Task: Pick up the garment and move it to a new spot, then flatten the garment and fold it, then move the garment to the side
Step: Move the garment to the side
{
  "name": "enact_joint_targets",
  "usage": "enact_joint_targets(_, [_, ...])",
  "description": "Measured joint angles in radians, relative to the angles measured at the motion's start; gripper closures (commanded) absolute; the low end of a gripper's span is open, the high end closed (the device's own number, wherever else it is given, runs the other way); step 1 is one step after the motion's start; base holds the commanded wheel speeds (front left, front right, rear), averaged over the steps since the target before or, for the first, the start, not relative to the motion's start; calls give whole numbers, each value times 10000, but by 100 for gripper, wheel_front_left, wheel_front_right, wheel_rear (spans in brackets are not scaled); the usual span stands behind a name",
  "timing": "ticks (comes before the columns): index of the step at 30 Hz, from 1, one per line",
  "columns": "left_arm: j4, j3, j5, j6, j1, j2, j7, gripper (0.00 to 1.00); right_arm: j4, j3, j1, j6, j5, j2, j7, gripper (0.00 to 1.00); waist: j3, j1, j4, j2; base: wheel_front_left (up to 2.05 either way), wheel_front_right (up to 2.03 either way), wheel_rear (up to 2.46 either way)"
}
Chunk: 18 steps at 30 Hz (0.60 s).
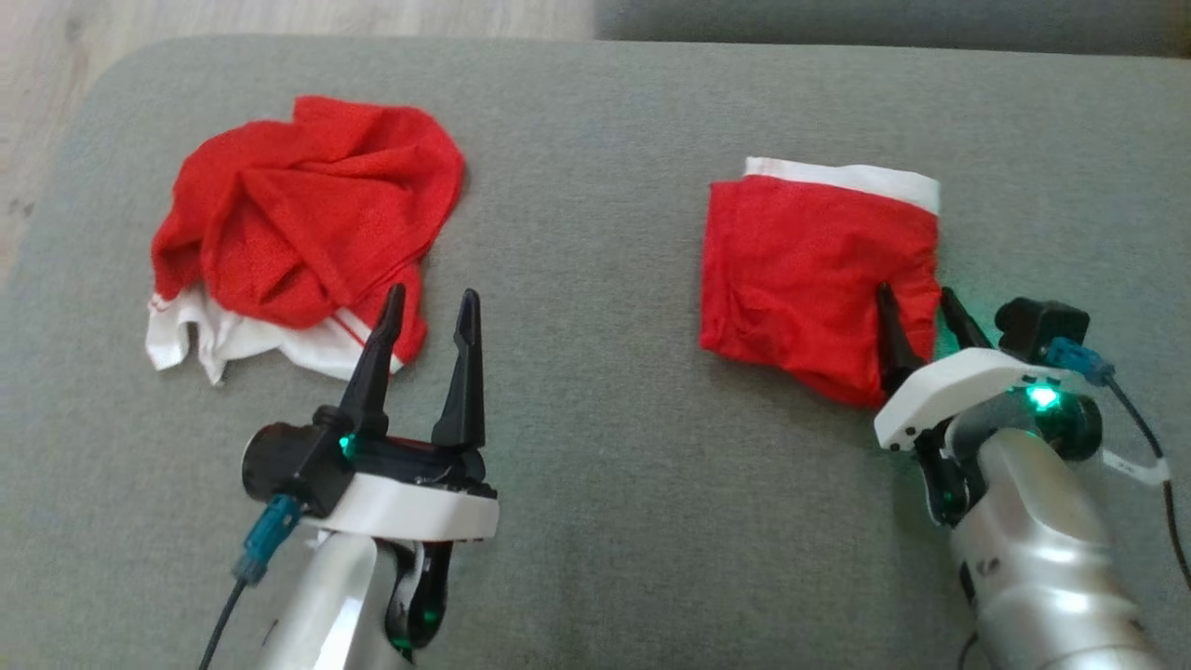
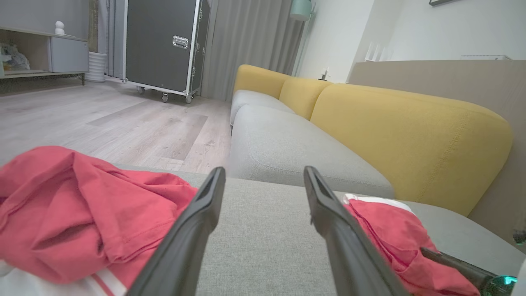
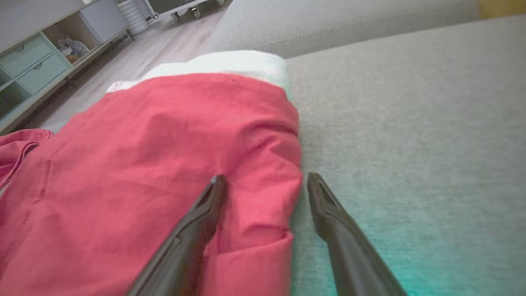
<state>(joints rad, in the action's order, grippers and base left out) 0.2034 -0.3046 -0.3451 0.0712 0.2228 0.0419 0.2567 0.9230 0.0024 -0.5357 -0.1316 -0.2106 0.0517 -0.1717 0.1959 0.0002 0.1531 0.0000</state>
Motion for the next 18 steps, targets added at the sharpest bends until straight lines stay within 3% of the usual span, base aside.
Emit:
enact_joint_targets(3, [17,-82,-2,-4,20,0,0,0,752,205,-389,0,-769,12,58,0,91,-1,180,0,0,0,0])
enact_joint_targets(6, [35,-132,-2,-4,20,0,0,0,1367,453,-796,0,-757,61,-176,0,164,-1,262,0,0,0,0])
enact_joint_targets(7, [35,-132,-2,-4,20,0,0,0,1570,560,-936,0,-644,86,-259,42,180,-1,275,0,0,0,0])
enact_joint_targets(8, [35,-130,-2,-6,20,0,0,0,1732,610,-1043,0,-522,94,-336,97,189,-1,276,0,0,0,0])
enact_joint_targets(18, [36,0,-2,-21,15,0,0,0,2219,867,-1339,0,769,81,-721,100,-25,-2,-214,0,0,0,0])
